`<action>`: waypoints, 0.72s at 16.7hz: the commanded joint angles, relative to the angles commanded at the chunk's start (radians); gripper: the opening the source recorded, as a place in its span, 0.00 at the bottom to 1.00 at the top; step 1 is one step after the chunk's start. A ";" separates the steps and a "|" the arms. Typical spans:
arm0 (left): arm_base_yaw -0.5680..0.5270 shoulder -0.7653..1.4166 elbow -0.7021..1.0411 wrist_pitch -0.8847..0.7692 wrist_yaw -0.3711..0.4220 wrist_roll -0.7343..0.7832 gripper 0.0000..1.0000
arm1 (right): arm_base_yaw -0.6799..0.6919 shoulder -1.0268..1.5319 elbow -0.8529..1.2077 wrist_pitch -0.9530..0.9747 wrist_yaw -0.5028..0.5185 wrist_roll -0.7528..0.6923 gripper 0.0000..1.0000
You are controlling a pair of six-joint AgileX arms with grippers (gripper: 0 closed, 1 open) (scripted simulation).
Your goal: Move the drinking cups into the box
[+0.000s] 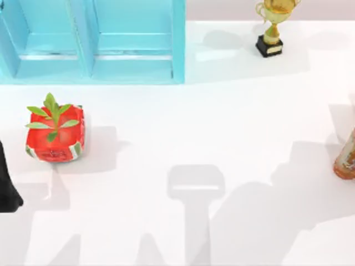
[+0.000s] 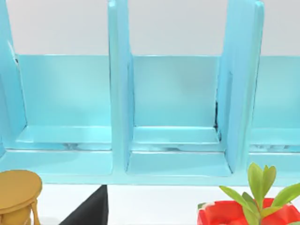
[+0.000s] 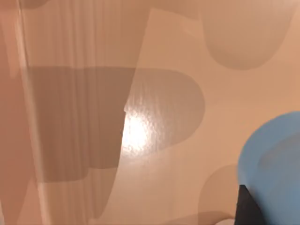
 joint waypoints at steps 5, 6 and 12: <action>0.000 0.000 0.000 0.000 0.000 0.000 1.00 | 0.000 0.000 0.000 0.000 0.000 0.000 0.23; 0.000 0.000 0.000 0.000 0.000 0.000 1.00 | 0.000 0.000 0.000 0.000 0.000 0.000 0.30; 0.000 0.000 0.000 0.000 0.000 0.000 1.00 | 0.000 0.000 0.000 0.000 0.000 0.000 0.75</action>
